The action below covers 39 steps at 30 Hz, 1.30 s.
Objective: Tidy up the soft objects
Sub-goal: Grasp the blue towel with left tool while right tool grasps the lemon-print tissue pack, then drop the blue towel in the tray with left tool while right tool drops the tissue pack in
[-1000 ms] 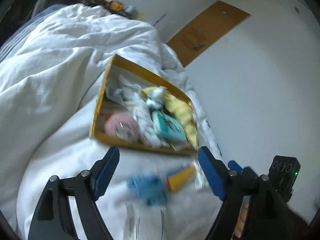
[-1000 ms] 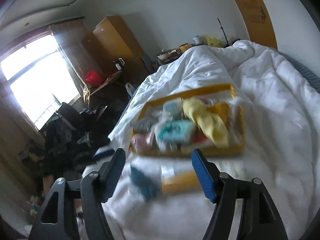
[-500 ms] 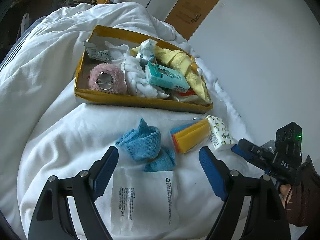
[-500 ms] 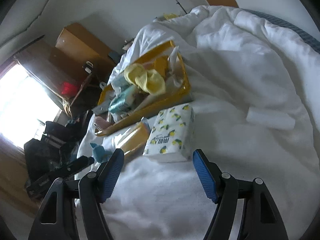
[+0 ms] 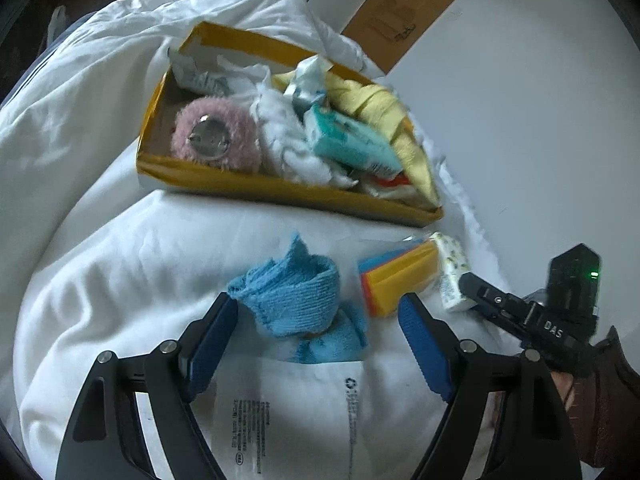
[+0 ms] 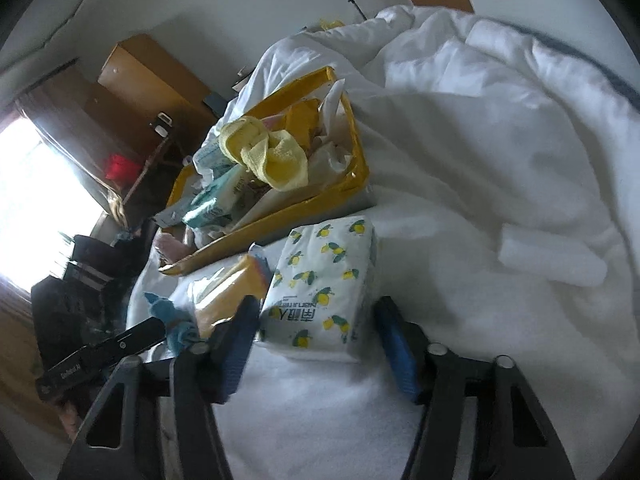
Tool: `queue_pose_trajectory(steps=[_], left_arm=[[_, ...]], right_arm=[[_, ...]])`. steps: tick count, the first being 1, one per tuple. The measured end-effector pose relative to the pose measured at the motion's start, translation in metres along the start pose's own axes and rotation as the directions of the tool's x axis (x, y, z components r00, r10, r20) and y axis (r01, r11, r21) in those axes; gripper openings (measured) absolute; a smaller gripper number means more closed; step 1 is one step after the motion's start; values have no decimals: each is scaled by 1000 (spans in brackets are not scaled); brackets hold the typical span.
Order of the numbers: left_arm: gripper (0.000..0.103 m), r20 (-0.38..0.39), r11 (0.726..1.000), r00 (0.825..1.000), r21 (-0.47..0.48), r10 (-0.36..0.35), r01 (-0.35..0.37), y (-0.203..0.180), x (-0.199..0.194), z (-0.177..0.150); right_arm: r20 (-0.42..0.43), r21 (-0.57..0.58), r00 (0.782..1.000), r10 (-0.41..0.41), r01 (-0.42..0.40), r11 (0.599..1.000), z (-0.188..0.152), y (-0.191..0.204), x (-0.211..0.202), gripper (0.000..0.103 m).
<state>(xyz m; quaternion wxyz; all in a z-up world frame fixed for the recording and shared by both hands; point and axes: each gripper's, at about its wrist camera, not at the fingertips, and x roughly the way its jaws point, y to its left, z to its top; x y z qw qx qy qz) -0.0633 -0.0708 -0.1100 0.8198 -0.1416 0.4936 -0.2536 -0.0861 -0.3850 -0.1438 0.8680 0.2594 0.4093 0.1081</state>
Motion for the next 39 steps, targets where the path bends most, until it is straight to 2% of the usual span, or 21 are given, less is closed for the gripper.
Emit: queue_pose_trajectory(steps=[3, 5, 8, 11, 13, 18, 21, 32, 39], left_arm=[[60, 10, 1000, 1000, -2, 17, -17, 0, -2, -2], [38, 14, 1000, 1000, -7, 13, -13, 1, -4, -2], [30, 5, 1000, 1000, -18, 3, -3, 4, -4, -2], [28, 15, 999, 999, -25, -30, 30, 4, -9, -1], [27, 26, 996, 996, -35, -81, 82, 6, -16, -1], [27, 94, 985, 983, -46, -159, 164, 6, -33, 2], [27, 116, 977, 973, -57, -197, 205, 8, -39, 5], [27, 125, 979, 976, -73, -178, 188, 14, -40, 9], [27, 172, 982, 974, -85, -151, 167, 22, -51, 20]], right_arm=[[5, -22, 1000, -11, 11, 1000, -1, 3, -1, 55], [14, -30, 1000, -21, 22, 999, -2, 5, -2, 50], [27, -54, 999, -40, 41, 998, -4, 10, -8, 43], [26, -82, 999, -35, 37, 996, -4, 15, -15, 36], [33, -103, 999, -28, 31, 994, -4, 20, -21, 33], [88, -164, 996, -24, 38, 986, -7, 35, -34, 32], [101, -190, 995, 11, 8, 982, -8, 42, -39, 32], [86, -216, 993, 84, -63, 974, -6, 53, -36, 32], [70, -233, 991, 115, -96, 968, 2, 67, -26, 32]])
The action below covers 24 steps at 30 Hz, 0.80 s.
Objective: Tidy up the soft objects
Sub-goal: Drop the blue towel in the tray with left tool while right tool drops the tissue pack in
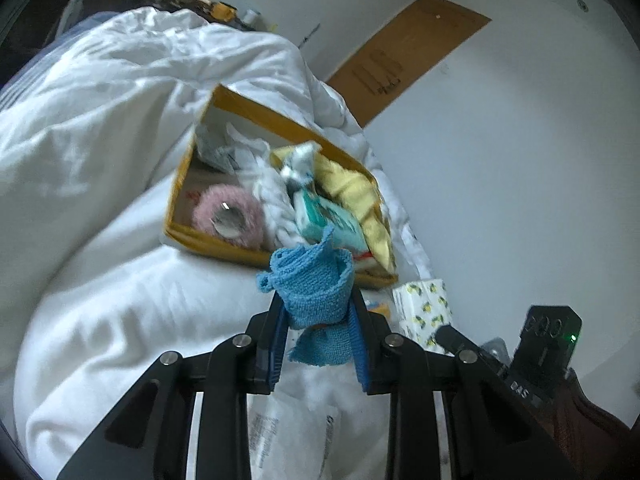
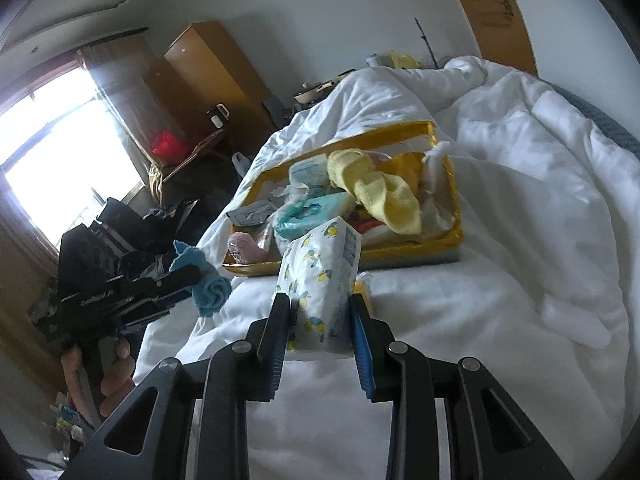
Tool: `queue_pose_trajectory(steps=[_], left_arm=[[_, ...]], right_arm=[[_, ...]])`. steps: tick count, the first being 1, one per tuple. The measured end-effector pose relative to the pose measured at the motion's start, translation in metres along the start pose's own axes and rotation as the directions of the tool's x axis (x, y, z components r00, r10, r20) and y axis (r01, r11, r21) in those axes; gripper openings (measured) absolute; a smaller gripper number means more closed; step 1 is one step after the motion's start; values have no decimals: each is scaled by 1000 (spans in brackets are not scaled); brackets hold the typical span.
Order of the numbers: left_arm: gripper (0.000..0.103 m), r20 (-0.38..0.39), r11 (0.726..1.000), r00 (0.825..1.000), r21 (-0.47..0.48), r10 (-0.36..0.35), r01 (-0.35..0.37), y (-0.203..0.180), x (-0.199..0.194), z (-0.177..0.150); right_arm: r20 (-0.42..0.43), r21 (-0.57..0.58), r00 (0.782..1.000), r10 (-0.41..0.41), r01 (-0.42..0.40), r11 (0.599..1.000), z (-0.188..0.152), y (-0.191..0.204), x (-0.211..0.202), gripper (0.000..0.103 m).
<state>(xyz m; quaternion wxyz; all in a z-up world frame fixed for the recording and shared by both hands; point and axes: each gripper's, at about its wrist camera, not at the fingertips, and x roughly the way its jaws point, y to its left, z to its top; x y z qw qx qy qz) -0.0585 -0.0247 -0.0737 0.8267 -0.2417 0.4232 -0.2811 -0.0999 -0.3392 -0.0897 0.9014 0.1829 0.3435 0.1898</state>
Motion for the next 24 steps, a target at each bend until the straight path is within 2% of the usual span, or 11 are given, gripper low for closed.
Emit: queue_pose_trajectory(steps=[8, 12, 16, 24], left_arm=[[27, 75, 993, 991, 26, 114, -116, -1, 1, 13], [27, 111, 983, 979, 50, 170, -177, -5, 5, 19], [27, 155, 962, 958, 86, 243, -258, -10, 8, 20], [27, 170, 946, 945, 120, 279, -300, -17, 16, 27]], right_arm=[[-20, -26, 1000, -4, 4, 1000, 17, 12, 22, 32], [-11, -41, 999, -33, 33, 999, 34, 18, 36, 32], [-7, -58, 998, -62, 61, 996, 43, 25, 47, 32], [18, -112, 992, -122, 123, 986, 53, 42, 67, 32]])
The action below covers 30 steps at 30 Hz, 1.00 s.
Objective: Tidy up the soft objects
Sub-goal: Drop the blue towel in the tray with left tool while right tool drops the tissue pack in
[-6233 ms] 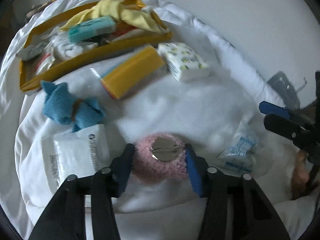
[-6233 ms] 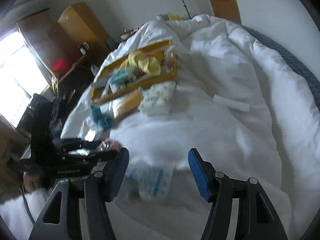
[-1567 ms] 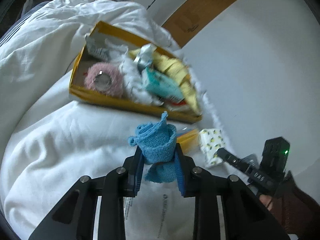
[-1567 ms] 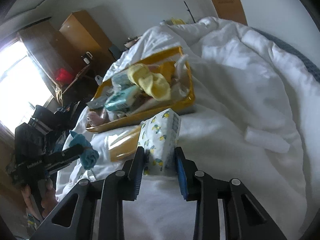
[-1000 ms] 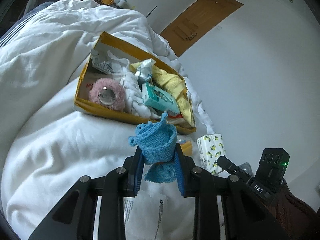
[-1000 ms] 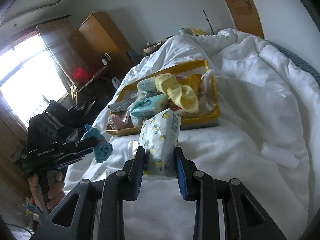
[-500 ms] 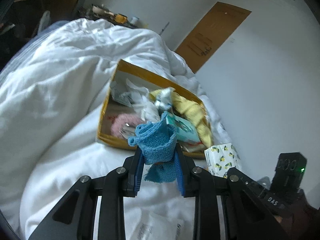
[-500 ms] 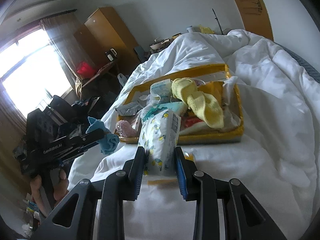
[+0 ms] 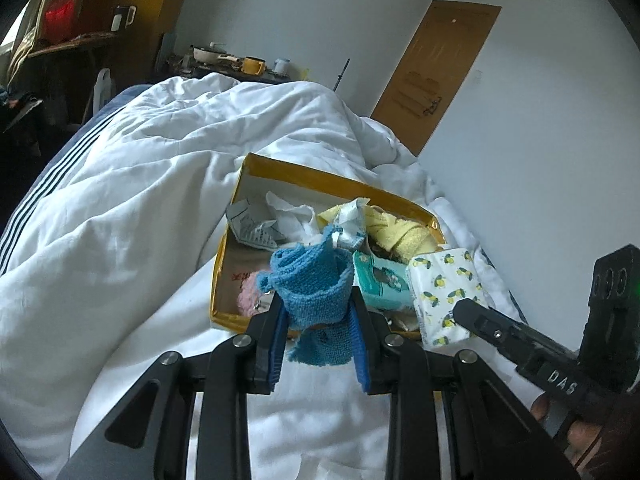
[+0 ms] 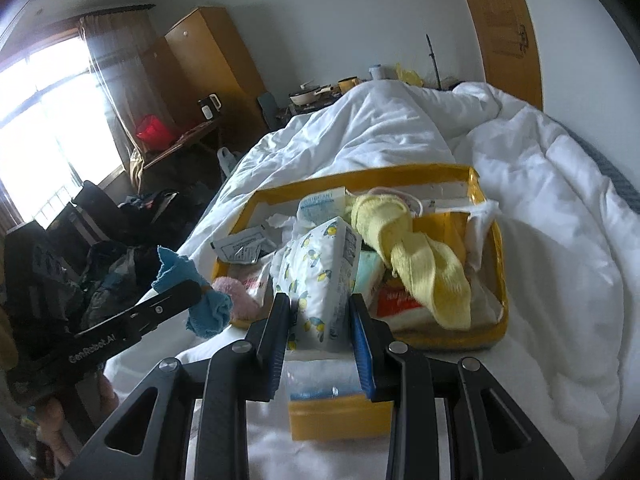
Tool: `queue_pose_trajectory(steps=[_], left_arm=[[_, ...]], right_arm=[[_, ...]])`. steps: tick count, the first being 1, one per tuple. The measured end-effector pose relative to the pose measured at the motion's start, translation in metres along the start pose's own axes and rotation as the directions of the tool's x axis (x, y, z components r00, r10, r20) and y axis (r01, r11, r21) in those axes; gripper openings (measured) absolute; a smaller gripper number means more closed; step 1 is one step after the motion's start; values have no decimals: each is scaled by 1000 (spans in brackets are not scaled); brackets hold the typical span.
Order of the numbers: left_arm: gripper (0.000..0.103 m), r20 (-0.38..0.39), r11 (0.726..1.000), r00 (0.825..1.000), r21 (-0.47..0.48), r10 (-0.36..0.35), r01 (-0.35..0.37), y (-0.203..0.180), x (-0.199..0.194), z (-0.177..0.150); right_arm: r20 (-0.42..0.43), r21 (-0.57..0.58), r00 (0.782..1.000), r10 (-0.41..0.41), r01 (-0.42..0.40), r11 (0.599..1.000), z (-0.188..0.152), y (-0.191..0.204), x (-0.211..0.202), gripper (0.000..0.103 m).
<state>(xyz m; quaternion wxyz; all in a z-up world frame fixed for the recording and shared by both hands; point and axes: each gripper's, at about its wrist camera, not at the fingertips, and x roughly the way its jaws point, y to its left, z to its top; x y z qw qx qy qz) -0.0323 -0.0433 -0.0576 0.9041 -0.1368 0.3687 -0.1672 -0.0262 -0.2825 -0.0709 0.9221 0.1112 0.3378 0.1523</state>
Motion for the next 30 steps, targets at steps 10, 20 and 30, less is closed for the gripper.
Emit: queue_pose_trajectory(steps=[10, 20, 30], left_arm=[[27, 10, 996, 997, 34, 76, -76, -14, 16, 43], [27, -40, 992, 999, -125, 8, -13, 3, 55, 45], [70, -30, 997, 999, -68, 31, -33, -7, 64, 38]], right_arm=[[7, 24, 1000, -29, 29, 999, 34, -8, 22, 32], [-9, 28, 997, -71, 71, 997, 36, -8, 48, 34], [19, 54, 997, -75, 74, 996, 33, -13, 53, 44]])
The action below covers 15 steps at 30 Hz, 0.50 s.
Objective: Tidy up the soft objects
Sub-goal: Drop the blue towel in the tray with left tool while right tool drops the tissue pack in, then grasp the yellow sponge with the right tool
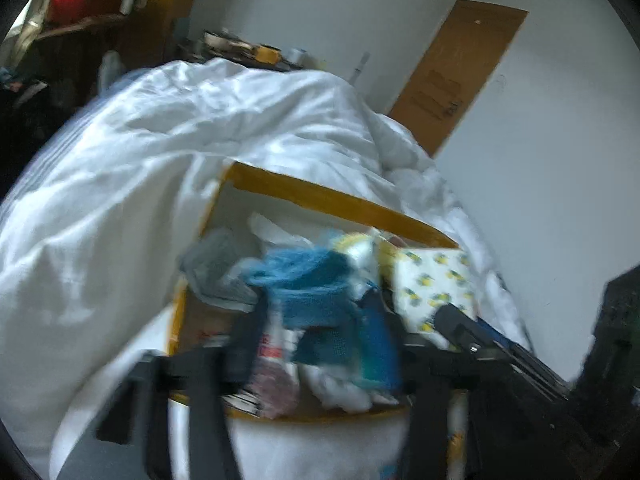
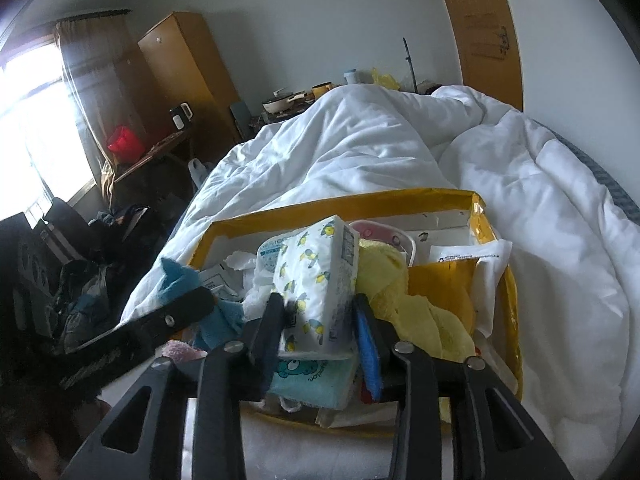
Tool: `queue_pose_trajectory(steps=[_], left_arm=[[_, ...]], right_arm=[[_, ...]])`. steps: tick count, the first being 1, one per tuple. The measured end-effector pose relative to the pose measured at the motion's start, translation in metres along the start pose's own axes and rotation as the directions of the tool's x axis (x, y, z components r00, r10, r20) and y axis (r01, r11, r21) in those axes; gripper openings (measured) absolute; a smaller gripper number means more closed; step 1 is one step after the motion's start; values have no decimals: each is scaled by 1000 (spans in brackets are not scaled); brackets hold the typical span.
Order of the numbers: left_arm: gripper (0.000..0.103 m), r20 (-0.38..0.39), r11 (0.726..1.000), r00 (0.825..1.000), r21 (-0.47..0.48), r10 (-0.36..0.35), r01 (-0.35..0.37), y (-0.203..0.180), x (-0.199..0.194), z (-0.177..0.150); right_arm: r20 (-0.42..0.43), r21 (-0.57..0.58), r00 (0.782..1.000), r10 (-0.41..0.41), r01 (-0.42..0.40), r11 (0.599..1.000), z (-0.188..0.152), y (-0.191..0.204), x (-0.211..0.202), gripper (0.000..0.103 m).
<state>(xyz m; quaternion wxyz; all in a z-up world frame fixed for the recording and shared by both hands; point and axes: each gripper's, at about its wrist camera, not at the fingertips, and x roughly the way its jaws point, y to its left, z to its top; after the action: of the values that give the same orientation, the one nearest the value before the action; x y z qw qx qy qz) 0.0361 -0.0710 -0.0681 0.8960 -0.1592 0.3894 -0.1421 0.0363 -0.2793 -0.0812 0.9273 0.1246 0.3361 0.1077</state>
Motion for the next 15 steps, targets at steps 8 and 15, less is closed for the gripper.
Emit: queue_pose_trajectory(steps=[8, 15], left_arm=[[81, 11, 994, 995, -28, -102, 102, 3, -25, -10], [92, 22, 975, 975, 33, -221, 220, 3, -116, -59]], right_arm=[[-16, 53, 999, 40, -39, 998, -15, -20, -43, 61], [-73, 71, 978, 195, -190, 979, -89, -36, -123, 75]])
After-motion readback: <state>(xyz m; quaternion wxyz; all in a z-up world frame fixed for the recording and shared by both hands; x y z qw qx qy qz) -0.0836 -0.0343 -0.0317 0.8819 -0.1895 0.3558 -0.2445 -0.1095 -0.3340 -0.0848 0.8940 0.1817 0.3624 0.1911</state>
